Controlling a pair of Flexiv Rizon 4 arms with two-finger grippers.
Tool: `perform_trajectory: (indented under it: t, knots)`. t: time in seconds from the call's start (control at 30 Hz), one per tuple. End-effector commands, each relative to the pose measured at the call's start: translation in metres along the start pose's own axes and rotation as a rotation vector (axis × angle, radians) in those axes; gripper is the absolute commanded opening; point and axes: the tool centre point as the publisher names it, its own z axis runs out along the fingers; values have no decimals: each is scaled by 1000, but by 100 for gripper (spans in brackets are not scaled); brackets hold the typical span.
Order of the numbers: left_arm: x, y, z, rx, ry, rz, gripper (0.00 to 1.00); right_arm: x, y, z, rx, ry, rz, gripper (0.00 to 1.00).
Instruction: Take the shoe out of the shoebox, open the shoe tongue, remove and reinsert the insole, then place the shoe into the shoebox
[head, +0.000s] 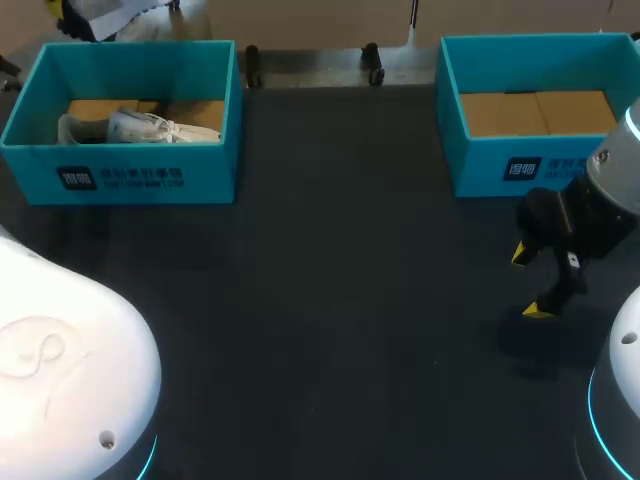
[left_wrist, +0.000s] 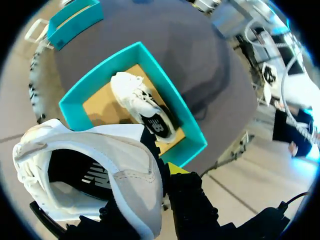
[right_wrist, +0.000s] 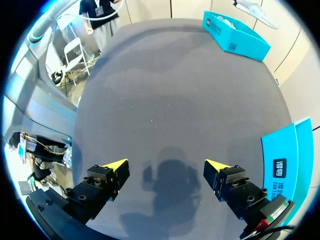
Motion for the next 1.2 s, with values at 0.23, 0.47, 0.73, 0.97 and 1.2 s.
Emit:
perform_trajectory:
  t: [0.23,0.47,0.73,0.97,1.2]
  knots:
    - [2,8,12,-92,-49,308,0,1,0,1,1,-2,0,100]
    - [0,42,31,-187,-61,567,0,1,0,1,1,-2,0,100]
    - [0,60,34,-206,-65,679,0,1,0,1,1,-2,0,100]
    - [-3,60,39,-191,-49,675,0,1,0,1,1,-2,0,100]
    - [-2,60,58,-274,-96,799,0,1,0,1,1,-2,0,100]
